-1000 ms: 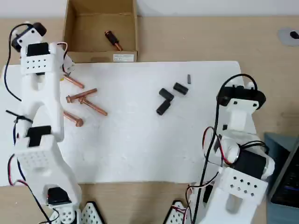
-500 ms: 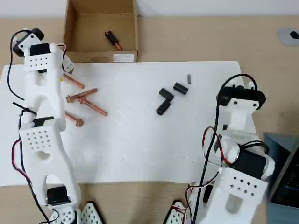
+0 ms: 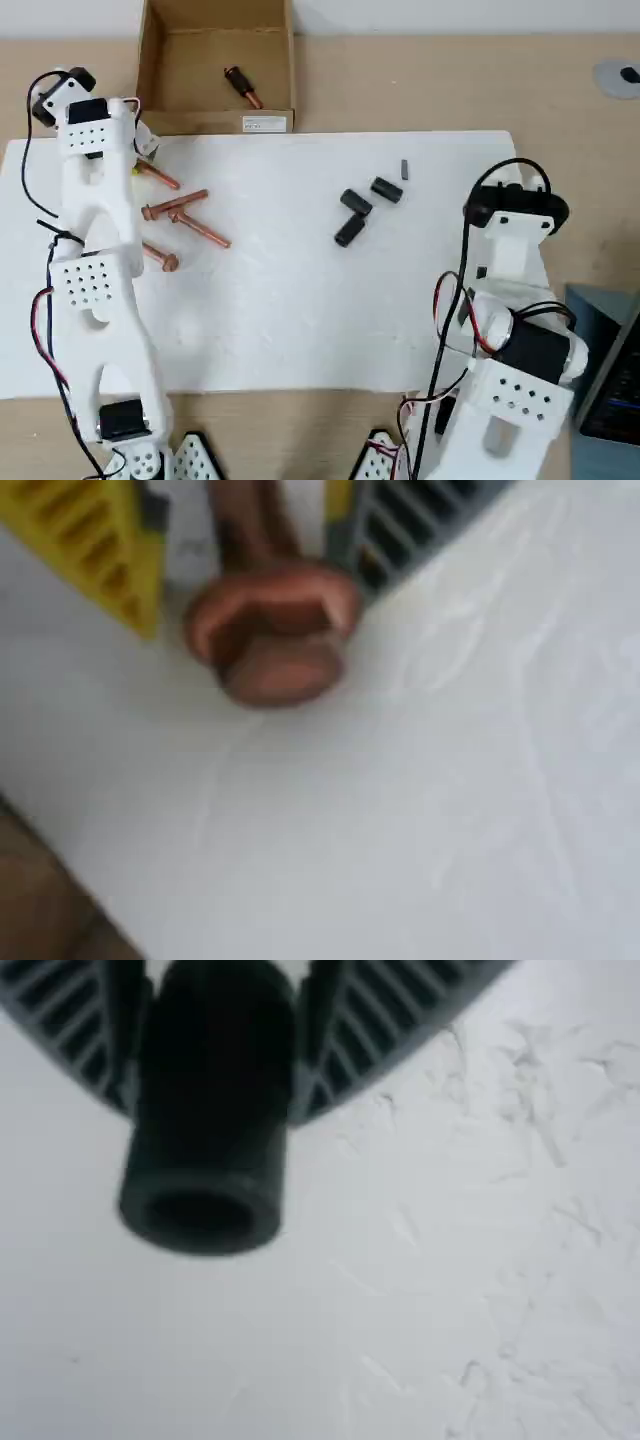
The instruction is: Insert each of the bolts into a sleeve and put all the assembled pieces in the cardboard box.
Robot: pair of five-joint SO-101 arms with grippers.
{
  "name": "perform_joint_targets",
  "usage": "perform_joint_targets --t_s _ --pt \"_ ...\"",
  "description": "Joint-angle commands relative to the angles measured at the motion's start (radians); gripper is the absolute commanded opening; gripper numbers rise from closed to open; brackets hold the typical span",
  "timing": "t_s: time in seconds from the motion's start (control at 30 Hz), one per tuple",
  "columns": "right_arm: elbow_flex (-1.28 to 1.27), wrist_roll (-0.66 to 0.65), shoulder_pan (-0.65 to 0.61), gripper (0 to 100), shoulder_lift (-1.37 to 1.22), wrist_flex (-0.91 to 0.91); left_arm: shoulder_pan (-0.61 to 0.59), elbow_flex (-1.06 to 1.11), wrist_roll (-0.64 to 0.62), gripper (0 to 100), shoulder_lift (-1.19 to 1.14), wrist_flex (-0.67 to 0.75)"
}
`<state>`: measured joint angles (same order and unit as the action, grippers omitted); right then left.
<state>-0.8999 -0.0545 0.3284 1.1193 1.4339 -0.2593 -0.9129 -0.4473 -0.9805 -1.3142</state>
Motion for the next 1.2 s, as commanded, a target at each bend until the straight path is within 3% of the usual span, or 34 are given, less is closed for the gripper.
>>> perform_joint_targets --t_s 0.0,0.27,0.6,0.83,1.17 --pt "0.001 0.003 0.013 1.1 0.013 -0.021 -0.044 -0.021 0.005 0 -0.010 -0.005" --pt "0.002 0.003 0.013 1.0 0.015 -0.021 -0.034 -0.075 0.003 0 -0.007 -0.121" --pt "0.130 0.002 0.012 1.0 0.019 0.052 0.029 -0.574 0.006 0 -0.007 -0.442" --pt "0.177 -0.041 0.015 1.0 0.019 0.094 0.031 -0.732 0.075 0 0.035 -0.443" --pt "0.222 -0.055 0.013 1.0 0.019 0.100 0.081 -0.733 0.146 0 0.257 -0.443"
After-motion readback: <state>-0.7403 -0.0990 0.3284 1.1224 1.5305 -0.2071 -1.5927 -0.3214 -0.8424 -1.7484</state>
